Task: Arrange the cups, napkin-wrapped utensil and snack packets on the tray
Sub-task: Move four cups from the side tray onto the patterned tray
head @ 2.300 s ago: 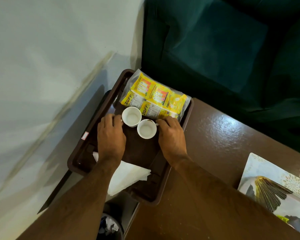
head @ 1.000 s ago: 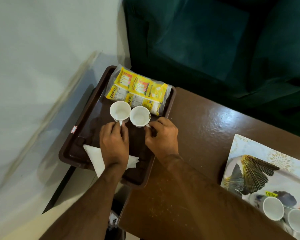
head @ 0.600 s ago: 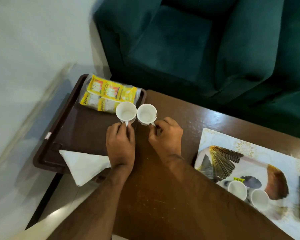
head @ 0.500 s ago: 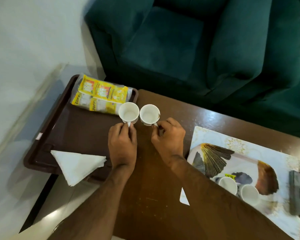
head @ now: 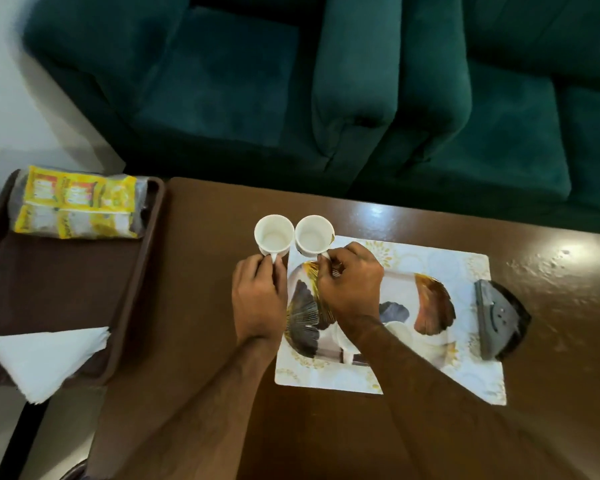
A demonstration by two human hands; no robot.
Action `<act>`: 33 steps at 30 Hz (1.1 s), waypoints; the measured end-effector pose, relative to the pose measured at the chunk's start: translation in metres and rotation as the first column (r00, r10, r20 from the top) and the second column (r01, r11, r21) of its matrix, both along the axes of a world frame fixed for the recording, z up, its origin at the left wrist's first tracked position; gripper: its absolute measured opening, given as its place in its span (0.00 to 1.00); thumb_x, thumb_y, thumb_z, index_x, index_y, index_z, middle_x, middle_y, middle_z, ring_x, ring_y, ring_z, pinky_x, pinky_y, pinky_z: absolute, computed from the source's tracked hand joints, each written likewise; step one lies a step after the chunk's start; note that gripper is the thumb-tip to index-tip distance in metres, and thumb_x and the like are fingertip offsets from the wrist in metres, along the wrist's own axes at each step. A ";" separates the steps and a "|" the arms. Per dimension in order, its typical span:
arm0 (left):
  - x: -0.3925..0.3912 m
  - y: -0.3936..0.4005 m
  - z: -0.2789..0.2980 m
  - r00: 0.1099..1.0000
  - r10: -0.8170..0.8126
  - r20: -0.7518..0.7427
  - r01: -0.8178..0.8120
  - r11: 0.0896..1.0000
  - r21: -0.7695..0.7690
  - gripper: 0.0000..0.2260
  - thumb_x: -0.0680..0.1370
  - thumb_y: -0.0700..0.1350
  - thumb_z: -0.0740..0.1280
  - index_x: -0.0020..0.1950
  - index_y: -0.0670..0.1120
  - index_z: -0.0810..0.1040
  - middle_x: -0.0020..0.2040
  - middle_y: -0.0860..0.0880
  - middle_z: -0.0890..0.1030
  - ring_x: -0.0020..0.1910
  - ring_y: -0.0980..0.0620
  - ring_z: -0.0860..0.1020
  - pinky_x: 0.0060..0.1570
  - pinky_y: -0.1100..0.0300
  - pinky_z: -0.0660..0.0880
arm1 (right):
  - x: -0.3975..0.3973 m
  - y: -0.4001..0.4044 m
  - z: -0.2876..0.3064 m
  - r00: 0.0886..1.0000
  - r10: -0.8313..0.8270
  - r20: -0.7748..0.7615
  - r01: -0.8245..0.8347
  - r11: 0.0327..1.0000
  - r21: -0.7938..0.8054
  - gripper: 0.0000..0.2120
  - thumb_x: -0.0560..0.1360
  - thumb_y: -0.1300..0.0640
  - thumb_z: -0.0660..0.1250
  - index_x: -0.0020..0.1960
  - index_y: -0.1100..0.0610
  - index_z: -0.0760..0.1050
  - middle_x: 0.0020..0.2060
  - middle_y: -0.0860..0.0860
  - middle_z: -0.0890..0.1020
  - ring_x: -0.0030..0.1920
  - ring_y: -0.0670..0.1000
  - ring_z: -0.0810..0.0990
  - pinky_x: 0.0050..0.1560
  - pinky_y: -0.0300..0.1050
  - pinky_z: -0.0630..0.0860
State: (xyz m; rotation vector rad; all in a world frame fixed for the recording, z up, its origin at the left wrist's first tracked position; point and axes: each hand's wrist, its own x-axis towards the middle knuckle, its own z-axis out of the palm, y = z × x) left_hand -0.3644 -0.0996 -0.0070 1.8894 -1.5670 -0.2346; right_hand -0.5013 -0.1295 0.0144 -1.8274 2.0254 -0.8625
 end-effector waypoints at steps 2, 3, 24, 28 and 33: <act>-0.022 0.002 -0.004 1.000 -0.032 -0.001 0.032 0.999 -0.009 0.07 0.81 0.39 0.69 0.49 0.36 0.83 0.44 0.41 0.82 0.43 0.44 0.79 0.42 0.48 0.79 | -0.026 0.005 -0.003 1.000 -0.023 -0.006 0.023 1.000 0.006 0.05 0.71 0.59 0.77 0.42 0.61 0.85 0.36 0.55 0.83 0.37 0.53 0.79 0.41 0.41 0.74; -0.032 0.002 -0.006 0.999 -0.047 0.001 0.047 0.999 -0.019 0.07 0.81 0.39 0.69 0.48 0.36 0.83 0.43 0.41 0.82 0.42 0.43 0.78 0.41 0.48 0.78 | -0.038 0.008 -0.004 0.999 -0.037 -0.007 0.037 0.999 0.010 0.05 0.71 0.59 0.77 0.42 0.61 0.85 0.36 0.55 0.83 0.37 0.53 0.80 0.41 0.41 0.75; -0.088 0.019 -0.058 0.937 -0.350 0.002 0.348 0.934 0.085 0.08 0.80 0.40 0.70 0.49 0.36 0.85 0.44 0.42 0.84 0.42 0.41 0.81 0.40 0.50 0.80 | -0.161 0.045 -0.046 1.000 -0.018 0.000 0.018 0.995 0.101 0.05 0.66 0.66 0.79 0.36 0.60 0.84 0.32 0.52 0.80 0.34 0.50 0.75 0.39 0.34 0.62; -0.079 0.016 -0.064 0.902 -0.432 -0.010 0.430 0.895 0.117 0.10 0.81 0.42 0.68 0.50 0.37 0.85 0.44 0.43 0.83 0.42 0.44 0.80 0.41 0.53 0.76 | -0.169 0.047 -0.054 1.000 0.015 0.008 -0.016 0.988 0.155 0.03 0.69 0.64 0.79 0.39 0.60 0.85 0.33 0.52 0.80 0.34 0.48 0.74 0.36 0.39 0.67; -0.076 0.016 -0.063 0.894 -0.446 -0.045 0.447 0.878 0.171 0.06 0.80 0.38 0.70 0.51 0.37 0.85 0.47 0.43 0.83 0.44 0.44 0.80 0.43 0.52 0.78 | -0.176 0.048 -0.058 0.999 0.051 0.008 -0.052 0.985 0.167 0.03 0.69 0.66 0.78 0.41 0.60 0.86 0.34 0.52 0.81 0.35 0.50 0.76 0.36 0.39 0.70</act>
